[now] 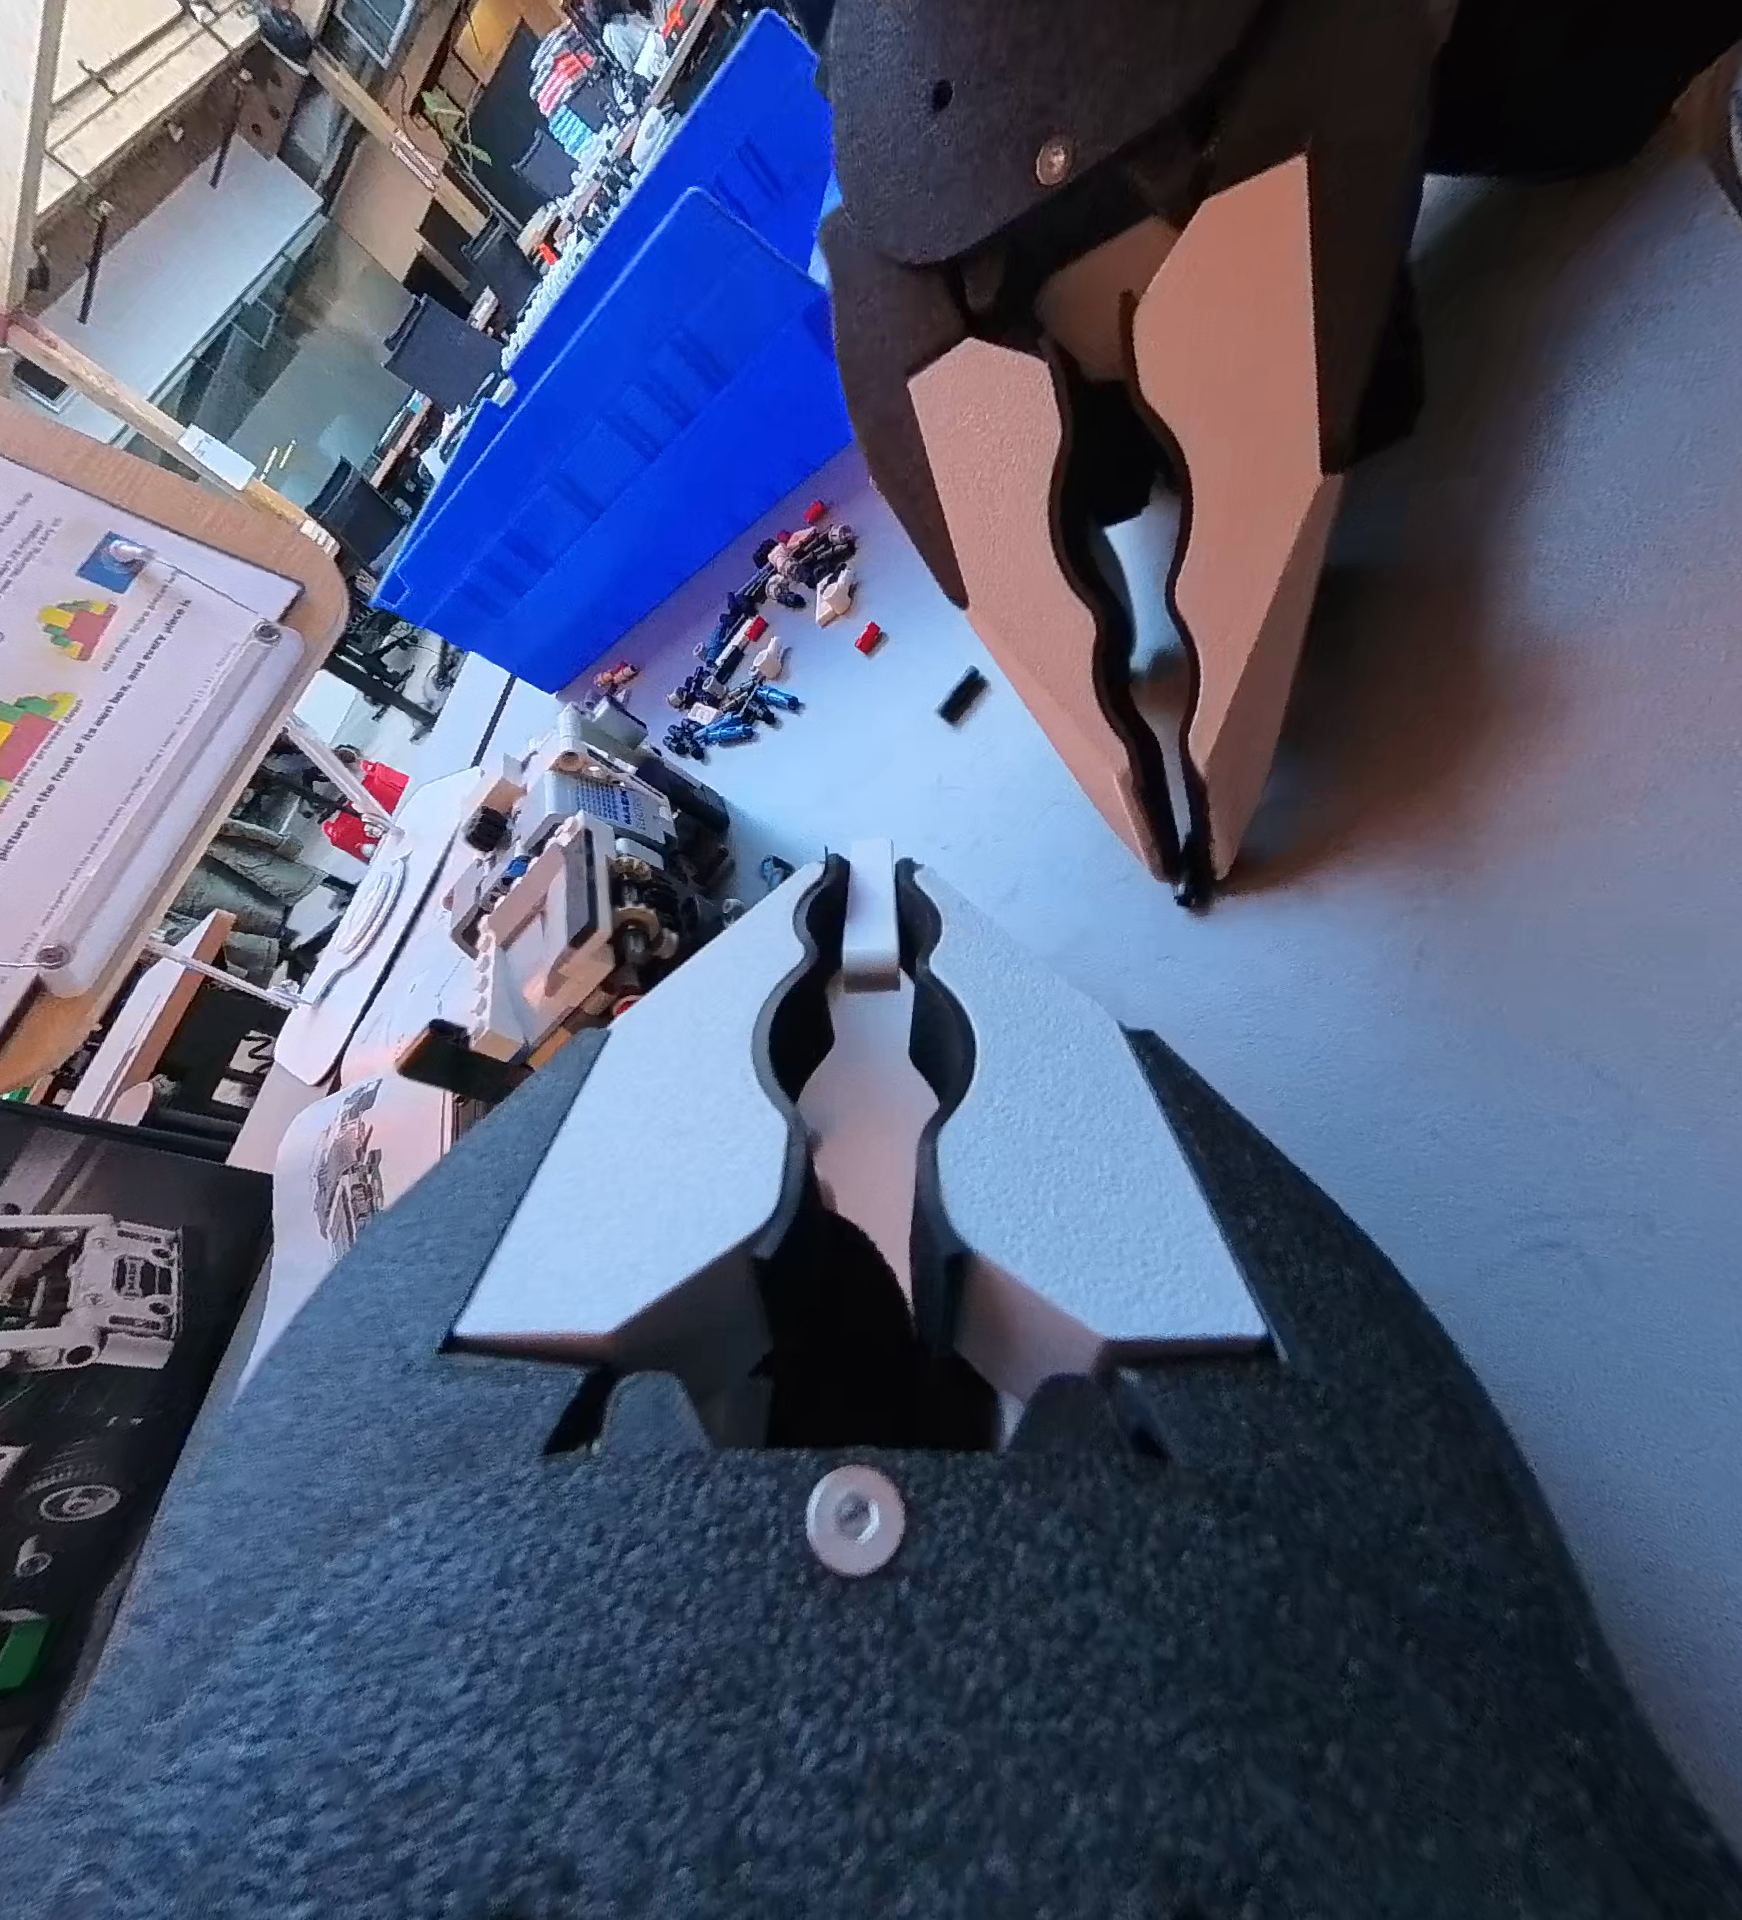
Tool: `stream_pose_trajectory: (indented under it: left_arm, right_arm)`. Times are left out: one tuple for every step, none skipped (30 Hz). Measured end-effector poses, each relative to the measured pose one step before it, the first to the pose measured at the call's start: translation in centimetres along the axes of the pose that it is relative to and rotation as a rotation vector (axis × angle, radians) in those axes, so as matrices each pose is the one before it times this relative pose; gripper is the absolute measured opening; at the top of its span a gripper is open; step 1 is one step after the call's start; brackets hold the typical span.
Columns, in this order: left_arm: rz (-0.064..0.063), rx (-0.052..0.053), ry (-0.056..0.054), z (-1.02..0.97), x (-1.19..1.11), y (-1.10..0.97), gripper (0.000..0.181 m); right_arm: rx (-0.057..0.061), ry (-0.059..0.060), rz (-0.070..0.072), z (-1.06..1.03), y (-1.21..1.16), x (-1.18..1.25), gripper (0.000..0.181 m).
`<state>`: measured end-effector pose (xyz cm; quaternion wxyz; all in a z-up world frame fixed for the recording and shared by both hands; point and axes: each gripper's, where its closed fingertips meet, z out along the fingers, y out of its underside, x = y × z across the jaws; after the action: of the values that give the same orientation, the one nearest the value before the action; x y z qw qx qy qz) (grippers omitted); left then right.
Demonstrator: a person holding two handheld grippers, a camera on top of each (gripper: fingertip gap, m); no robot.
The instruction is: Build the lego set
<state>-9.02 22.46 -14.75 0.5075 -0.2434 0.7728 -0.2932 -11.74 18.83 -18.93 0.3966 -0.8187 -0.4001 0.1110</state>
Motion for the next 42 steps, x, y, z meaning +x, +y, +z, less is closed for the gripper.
stream_pose_trajectory:
  left_arm:
    - [-0.0134,0.0083,-0.0075,-0.051,-0.264,-0.092,0.006]
    - [-0.0243,0.0161,-0.0076,-0.114,-0.36,-0.22,0.006]
    - [-0.0405,0.0184,-0.0037,-0.164,-0.435,-0.274,0.006]
    - [-0.0516,0.0216,-0.0055,-0.206,-0.544,-0.324,0.006]
    - [-0.055,0.0236,-0.0083,-0.208,-0.659,-0.353,0.006]
    - [-0.0536,0.023,-0.011,-0.215,-0.726,-0.327,0.006]
    - [-0.0537,0.0236,-0.0112,-0.207,-0.762,-0.329,0.006]
    - [-0.0501,0.0232,-0.0095,-0.21,-0.771,-0.356,0.006]
    - [-0.044,0.0278,-0.0066,-0.232,-0.741,-0.494,0.006]
    - [-0.0428,0.0269,-0.0045,-0.26,-0.749,-0.582,0.006]
    - [-0.038,0.0272,0.0037,-0.289,-0.651,-0.714,0.006]
    - [-0.0301,0.0316,0.0043,-0.325,-0.676,-0.84,0.006]
    - [-0.0249,0.0288,-0.0057,-0.34,-0.821,-0.826,0.006]
    - [-0.0261,0.0258,-0.0192,-0.347,-1.036,-0.768,0.006]
    - [-0.0315,0.018,-0.0122,-0.284,-0.956,-0.655,0.006]
    - [-0.0294,0.0182,-0.0063,-0.242,-0.826,-0.654,0.006]
    - [-0.0169,0.024,-0.018,-0.278,-0.931,-0.678,0.006]
    - [-0.004,0.0156,-0.0173,-0.197,-0.889,-0.527,0.006]
    - [0.0015,0.0088,-0.0162,-0.137,-0.877,-0.343,0.006]
    - [-0.002,0.0092,-0.0266,-0.112,-1.057,-0.22,0.006]
    - [-0.0082,-0.0003,-0.029,-0.056,-1.156,-0.005,0.006]
    - [-0.011,-0.0037,-0.03,-0.012,-1.225,0.077,0.006]
    - [-0.0195,0.0044,-0.0349,-0.039,-1.329,0.009,0.006]
    - [-0.0285,0.0042,-0.0338,0.039,-1.349,-0.017,0.006]
    - [-0.0223,-0.0125,-0.0284,0.283,-1.29,0.186,0.006]
    - [-0.016,-0.0361,-0.0144,0.532,-1.095,0.429,0.006]
    - [-0.0173,-0.029,-0.0147,0.614,-1.084,0.187,0.006]
    - [-0.0199,-0.0241,0.0006,0.72,-0.756,0.053,0.006]
    - [-0.0058,-0.0267,-0.0026,0.822,-0.603,0.147,0.006]
    - [0.0197,-0.0123,-0.0289,0.725,-0.706,0.055,0.006]
    - [0.0242,-0.0002,-0.0243,0.599,-0.368,0.079,0.006]
    - [0.0023,-0.002,-0.0027,0.572,0.107,0.286,0.006]
    - [-0.0111,-0.0084,0.0057,0.515,0.349,0.424,0.006]
    - [0.0089,-0.0216,-0.001,0.385,0.403,0.439,0.006]
    - [0.0354,-0.0209,-0.0184,0.136,0.286,0.255,0.006]
    - [0.0324,-0.0152,-0.02,-0.07,0.276,0.117,0.006]
    - [0.0124,-0.0166,-0.0105,-0.141,0.314,0.161,0.006]
    - [0.002,-0.0208,-0.0155,-0.14,0.141,0.239,0.006]
    - [0.0055,-0.0165,-0.0148,-0.126,0.055,0.194,0.006]
    - [0.0062,-0.013,-0.0114,-0.112,-0.005,0.151,0.006]
    - [0.0,-0.0097,-0.0056,-0.097,-0.032,0.127,0.006]
    - [-0.0084,-0.0062,0.0005,-0.095,-0.041,0.122,0.006]
  right_arm:
    - [-0.0031,0.0073,0.0183,0.093,-0.057,0.133,0.004]
    - [-0.004,0.0112,0.0232,0.081,-0.056,0.151,0.004]
    - [-0.0042,0.0169,0.0292,0.043,-0.034,0.199,0.004]
    - [-0.0024,0.022,0.0351,-0.026,-0.051,0.259,0.004]
    - [0.0139,0.0423,0.0312,-0.231,-0.377,0.566,0.004]
    - [0.0343,0.0482,0.0379,-0.388,-0.85,0.729,0.004]
    - [0.0458,0.0513,0.049,-0.406,-1.177,0.838,0.004]
    - [0.0501,0.0506,0.0535,-0.29,-1.276,0.864,0.004]
    - [0.0581,0.035,0.0482,-0.081,-1.317,0.626,0.003]
    - [0.0563,0.0247,0.0507,0.125,-1.154,0.555,0.004]
    - [0.0506,0.0263,0.0609,0.163,-1.152,0.664,0.003]
    - [0.0573,0.015,0.0602,0.024,-1.534,0.515,0.003]
    - [0.0456,0.0096,0.0572,-0.007,-1.661,0.449,0.003]
    - [0.0024,0.0231,0.0275,0.119,-1.341,0.544,0.003]
    - [-0.0233,0.0531,-0.0453,0.139,-1.179,0.737,0.003]
    - [-0.0105,0.0534,-0.1002,0.196,-1.346,0.683,0.003]
    - [-0.0095,-0.0145,-0.0738,0.475,-1.285,-0.074,0.003]
    - [-0.0067,-0.0305,-0.0177,0.659,-1.295,0.009,0.004]
    - [0.0039,0.0037,-0.0101,0.792,-1.374,0.697,0.004]
    - [0.0198,-0.0193,-0.0317,1.005,-1.37,0.408,0.004]
    - [0.025,-0.0663,-0.0338,1.216,-1.181,-0.225,0.004]
    - [0.0192,-0.0478,-0.0088,1.349,-0.781,0.194,0.003]
    - [-0.0131,-0.0122,0.0212,1.322,-0.049,0.814,0.003]
    - [-0.0146,-0.0261,0.0177,1.181,0.214,0.526,0.003]
    - [0.0106,-0.0328,0.022,0.919,0.051,0.427,0.003]
    - [0.0306,-0.0243,0.056,0.598,-0.158,0.708,0.003]
    - [0.0387,-0.0271,0.0797,0.303,-0.29,0.752,0.003]
    - [0.0438,-0.0235,0.0777,0.026,-0.401,0.714,0.003]
    - [0.0024,-0.0032,0.0645,-0.15,0.031,0.705,0.003]
    - [-0.0155,0.023,0.008,-0.469,0.298,0.676,0.003]
    - [-0.0033,0.0581,-0.0233,-0.798,0.226,0.975,0.003]
    - [-0.0028,0.0231,-0.0022,-0.753,0.288,0.443,0.003]
    - [-0.0089,-0.0123,0.0022,-0.546,0.4,-0.091,0.003]
    - [-0.0102,0.0116,-0.026,-0.436,0.443,0.218,0.003]
    - [-0.0275,0.0443,-0.042,-0.323,0.635,0.683,0.003]
    - [-0.0232,0.0383,-0.0427,-0.244,0.547,0.573,0.003]
    - [-0.0073,0.0402,-0.0341,-0.224,0.223,0.556,0.003]
    - [-0.0089,0.039,-0.0399,-0.149,0.163,0.437,0.003]
    - [-0.0109,0.0353,-0.0443,-0.074,0.122,0.305,0.003]
    - [0.001,0.0132,-0.0313,-0.033,-0.069,-0.061,0.003]
    - [0.0025,0.001,-0.0213,0.014,-0.09,-0.273,0.003]
    - [-0.0011,0.0091,-0.0311,0.075,-0.037,-0.191,0.003]
